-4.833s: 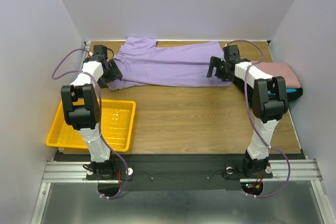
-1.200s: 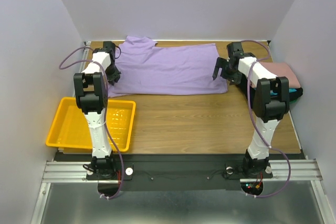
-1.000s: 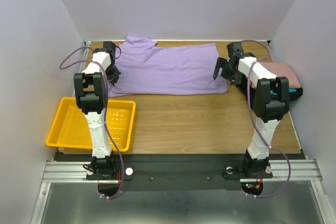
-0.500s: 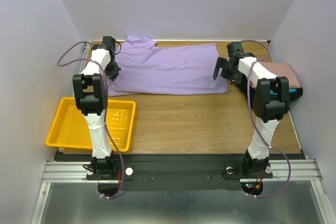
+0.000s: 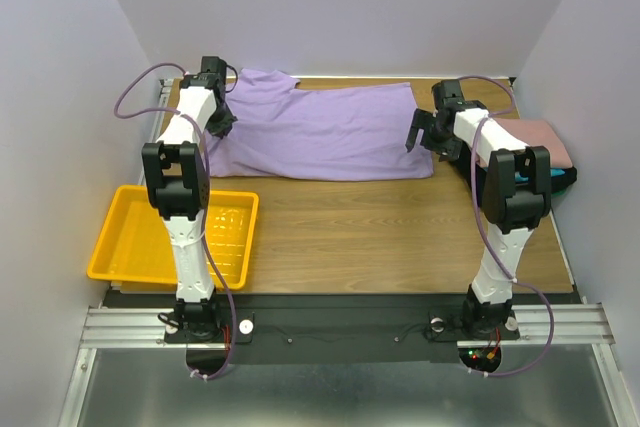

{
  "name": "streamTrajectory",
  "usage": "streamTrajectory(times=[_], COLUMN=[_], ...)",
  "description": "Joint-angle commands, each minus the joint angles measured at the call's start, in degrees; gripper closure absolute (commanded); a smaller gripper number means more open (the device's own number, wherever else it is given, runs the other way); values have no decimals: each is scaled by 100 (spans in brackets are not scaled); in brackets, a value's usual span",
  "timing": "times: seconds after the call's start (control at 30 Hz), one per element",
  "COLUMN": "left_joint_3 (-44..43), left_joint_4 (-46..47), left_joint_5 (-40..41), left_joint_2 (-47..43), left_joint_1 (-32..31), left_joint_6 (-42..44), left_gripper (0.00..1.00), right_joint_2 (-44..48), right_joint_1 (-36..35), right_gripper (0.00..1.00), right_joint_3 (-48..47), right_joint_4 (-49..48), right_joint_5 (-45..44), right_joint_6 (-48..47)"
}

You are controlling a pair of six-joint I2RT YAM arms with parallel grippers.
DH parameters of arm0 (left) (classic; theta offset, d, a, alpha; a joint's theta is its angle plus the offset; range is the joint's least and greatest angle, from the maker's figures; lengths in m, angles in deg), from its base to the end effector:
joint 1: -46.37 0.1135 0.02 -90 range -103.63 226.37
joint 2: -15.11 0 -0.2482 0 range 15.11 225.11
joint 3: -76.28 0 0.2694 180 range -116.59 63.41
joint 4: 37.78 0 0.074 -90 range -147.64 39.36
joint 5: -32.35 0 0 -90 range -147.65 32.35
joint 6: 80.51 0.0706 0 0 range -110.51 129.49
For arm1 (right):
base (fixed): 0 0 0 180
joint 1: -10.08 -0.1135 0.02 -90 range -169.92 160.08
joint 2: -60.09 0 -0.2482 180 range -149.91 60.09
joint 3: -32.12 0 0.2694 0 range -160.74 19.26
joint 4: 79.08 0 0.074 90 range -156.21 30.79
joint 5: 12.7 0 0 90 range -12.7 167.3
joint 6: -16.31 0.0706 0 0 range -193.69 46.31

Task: Fold and stack the t-shirts
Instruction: Fold the tshirt

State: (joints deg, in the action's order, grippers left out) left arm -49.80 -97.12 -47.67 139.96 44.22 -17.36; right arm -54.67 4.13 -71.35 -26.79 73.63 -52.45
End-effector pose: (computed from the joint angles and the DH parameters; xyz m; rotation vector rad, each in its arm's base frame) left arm 0.5071 -0.0068 0.2011 -0.6101 2.4878 0.0333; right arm 0.4504 0.0424 0.1568 0.3762 2.6515 0.0644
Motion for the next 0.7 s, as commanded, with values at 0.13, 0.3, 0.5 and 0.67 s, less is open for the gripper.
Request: streamTrajectory(times=[0.13,0.3,0.5,0.67], left_joint_3=[184,1675,2829,2752], left_joint_4=[-2,735,1633,1256], left_joint_5=[697,1181,260,268], left_joint_2=[-495,-1392,-1684,-1333], left_joint_1=[4,4,-4,-13], left_joint_6=[-337,-584,-452,-497], left_gripper=[100,100,100,100], right_joint_2=[41,103,147,94], right_joint_1=[7,7,7,7], right_gripper=[0,0,0,0], right_joint_3=[-63,113,280,281], right_joint_4=[-180,-320,-575,-584], right_joint_5=[-152,-117,173,181], right_joint_6=[-58,-102,-207,-225])
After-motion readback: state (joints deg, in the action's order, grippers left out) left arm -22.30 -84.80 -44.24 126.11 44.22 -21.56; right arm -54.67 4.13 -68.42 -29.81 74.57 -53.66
